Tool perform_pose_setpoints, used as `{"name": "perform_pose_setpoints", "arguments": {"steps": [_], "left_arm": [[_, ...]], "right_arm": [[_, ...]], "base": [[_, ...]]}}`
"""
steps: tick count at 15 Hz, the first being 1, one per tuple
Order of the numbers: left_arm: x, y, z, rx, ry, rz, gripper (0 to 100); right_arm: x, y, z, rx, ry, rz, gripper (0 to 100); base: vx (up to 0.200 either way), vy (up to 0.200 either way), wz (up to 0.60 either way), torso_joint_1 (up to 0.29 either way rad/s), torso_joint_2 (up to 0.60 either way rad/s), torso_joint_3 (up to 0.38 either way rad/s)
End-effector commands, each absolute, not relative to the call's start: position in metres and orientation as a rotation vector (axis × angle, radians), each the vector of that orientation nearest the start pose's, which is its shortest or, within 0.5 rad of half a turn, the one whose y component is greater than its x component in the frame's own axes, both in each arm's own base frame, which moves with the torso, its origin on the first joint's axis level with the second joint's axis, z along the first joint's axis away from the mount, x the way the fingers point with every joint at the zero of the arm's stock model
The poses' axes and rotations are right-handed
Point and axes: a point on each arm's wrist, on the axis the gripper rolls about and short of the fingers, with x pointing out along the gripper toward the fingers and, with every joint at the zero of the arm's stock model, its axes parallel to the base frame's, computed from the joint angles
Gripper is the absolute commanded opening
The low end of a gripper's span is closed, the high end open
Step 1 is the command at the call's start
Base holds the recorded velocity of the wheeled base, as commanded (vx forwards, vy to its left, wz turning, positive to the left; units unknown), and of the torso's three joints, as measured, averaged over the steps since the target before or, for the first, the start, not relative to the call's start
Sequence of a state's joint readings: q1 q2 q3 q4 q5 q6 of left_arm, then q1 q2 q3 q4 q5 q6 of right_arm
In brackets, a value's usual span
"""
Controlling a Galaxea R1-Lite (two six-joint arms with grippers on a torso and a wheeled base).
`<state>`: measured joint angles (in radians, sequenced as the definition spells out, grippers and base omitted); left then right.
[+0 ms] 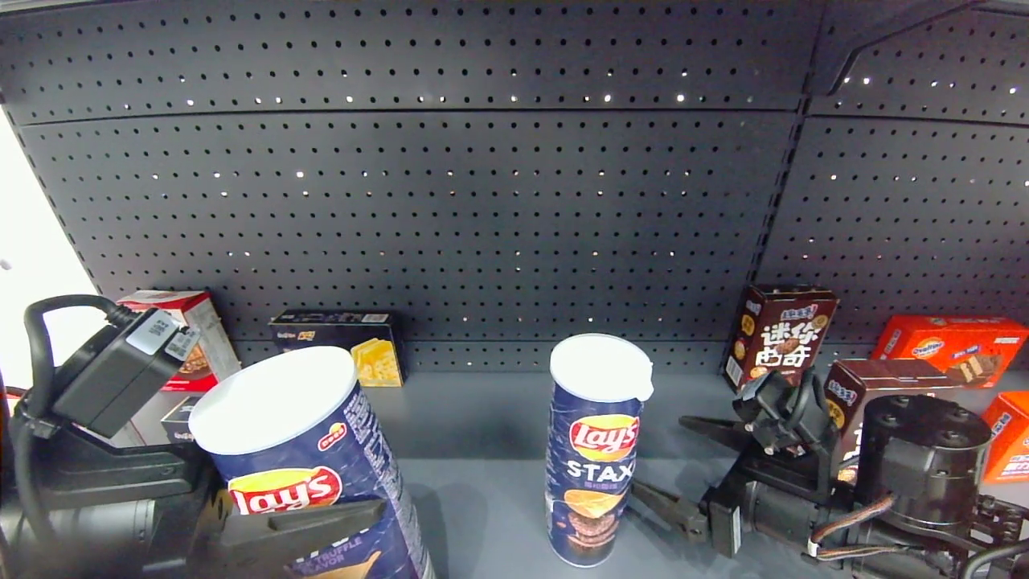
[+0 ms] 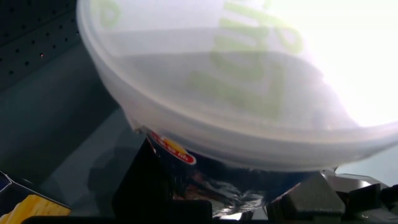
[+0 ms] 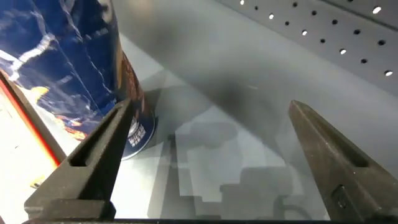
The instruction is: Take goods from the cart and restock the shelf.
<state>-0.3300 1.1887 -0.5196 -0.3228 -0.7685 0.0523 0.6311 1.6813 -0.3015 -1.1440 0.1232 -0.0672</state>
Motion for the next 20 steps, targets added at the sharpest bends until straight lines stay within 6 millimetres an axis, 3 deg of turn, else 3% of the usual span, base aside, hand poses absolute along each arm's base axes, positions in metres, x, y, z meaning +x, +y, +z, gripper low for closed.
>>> {"name": "perform_pose_setpoints", "arguments": {"steps": [1,5,8,12,13,14,16,20], "left_arm": [[0.149,-0.067,0.197,-0.033,0.326,-1.096,0],[0.149,-0.068,0.197,-0.032,0.323,-1.097,0],[0.149,-0.068,0.199,-0.029,0.312,-1.096,0],[0.15,-0.068,0.202,-0.026,0.298,-1.098,0],[0.151,-0.067,0.203,-0.024,0.285,-1.093,0],[0.151,-0.067,0.203,-0.024,0.285,-1.093,0],[0.159,-0.054,0.21,-0.016,0.221,-0.984,0],[0.16,-0.055,0.214,-0.013,0.211,-0.99,0]], "right_arm": [[0.188,0.14,0.132,-0.108,0.145,0.755,100],[0.178,0.126,0.151,-0.121,0.093,0.721,100],[0.161,0.112,0.182,-0.125,0.049,0.643,100],[0.118,0.078,0.207,-0.122,0.025,0.461,100],[0.106,0.068,0.209,-0.121,0.022,0.419,100],[0.106,0.068,0.209,-0.121,0.022,0.419,100],[0.062,0.034,0.201,-0.114,0.009,0.308,100],[0.015,0.001,0.176,-0.142,0.076,0.23,100]], "base": [[0.0,0.0,0.0,0.0,0.0,0.0],[0.0,0.0,0.0,0.0,0.0,0.0],[0.0,0.0,0.0,0.0,0.0,0.0],[0.0,0.0,0.0,0.0,0.0,0.0],[0.0,0.0,0.0,0.0,0.0,0.0],[0.0,0.0,0.0,0.0,0.0,0.0],[0.0,0.0,0.0,0.0,0.0,0.0],[0.0,0.0,0.0,0.0,0.0,0.0]]}}
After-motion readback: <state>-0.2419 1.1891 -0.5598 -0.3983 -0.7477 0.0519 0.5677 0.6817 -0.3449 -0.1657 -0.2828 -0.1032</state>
